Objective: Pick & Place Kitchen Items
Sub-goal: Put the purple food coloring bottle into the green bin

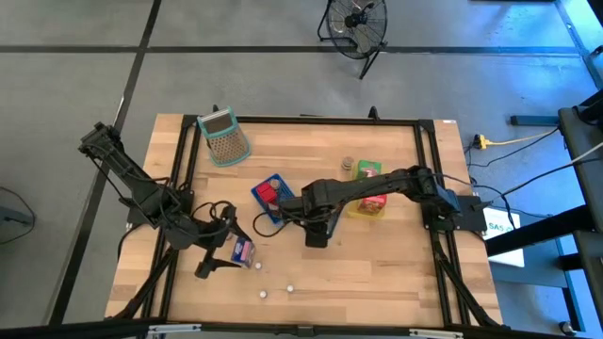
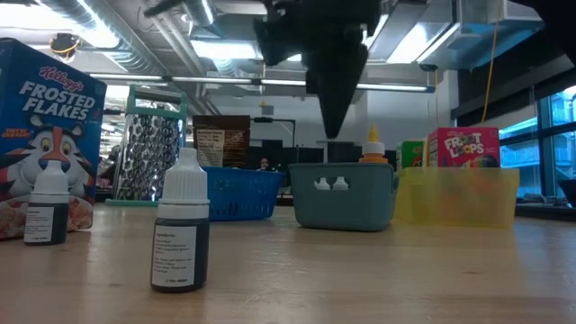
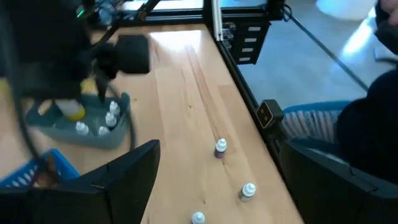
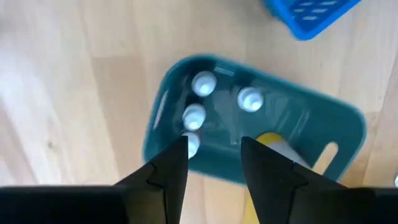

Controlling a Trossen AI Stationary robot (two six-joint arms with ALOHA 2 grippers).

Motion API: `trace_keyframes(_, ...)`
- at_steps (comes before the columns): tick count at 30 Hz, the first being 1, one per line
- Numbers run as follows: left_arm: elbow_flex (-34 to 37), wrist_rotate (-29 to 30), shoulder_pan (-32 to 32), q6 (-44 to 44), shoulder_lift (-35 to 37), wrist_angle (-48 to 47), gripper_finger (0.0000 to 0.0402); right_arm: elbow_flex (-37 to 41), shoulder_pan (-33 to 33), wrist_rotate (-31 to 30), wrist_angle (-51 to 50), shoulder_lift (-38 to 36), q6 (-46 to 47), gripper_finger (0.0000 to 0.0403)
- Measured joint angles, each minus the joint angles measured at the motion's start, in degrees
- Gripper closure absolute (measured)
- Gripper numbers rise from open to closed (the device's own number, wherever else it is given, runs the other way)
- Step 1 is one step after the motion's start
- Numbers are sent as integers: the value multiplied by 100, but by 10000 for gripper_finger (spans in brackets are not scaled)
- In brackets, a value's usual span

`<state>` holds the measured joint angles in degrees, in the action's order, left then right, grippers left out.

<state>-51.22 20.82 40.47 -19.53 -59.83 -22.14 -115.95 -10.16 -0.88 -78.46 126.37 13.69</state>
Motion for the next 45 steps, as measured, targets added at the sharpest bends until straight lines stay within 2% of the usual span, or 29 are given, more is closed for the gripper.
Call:
trace_keyframes(11, 0, -39, 0, -1373, -2, -322, 73, -360, -517, 6, -99, -4, 63, 254)
trace_keyframes(20, 0, -118, 196, -1697, -2, -384, 73, -360, -928, -1, -59, -4, 250, 254)
trace_keyframes(26, 0, 41, 416, -1920, -2, -386, 73, -357, -1224, 1, 152, -4, 220, 254)
trace_keyframes(34, -2, 626, 722, -2429, -53, -637, 73, -357, -1525, 2, 989, -4, -806, 254)
trace_keyframes(39, -2, 784, 854, -2507, -204, -627, 73, -357, -1683, 2, 1543, -2, -1438, 254)
trace_keyframes(45, -2, 808, 907, -2825, -377, -637, 73, -355, -1705, -5, 1714, 4, -1541, 254)
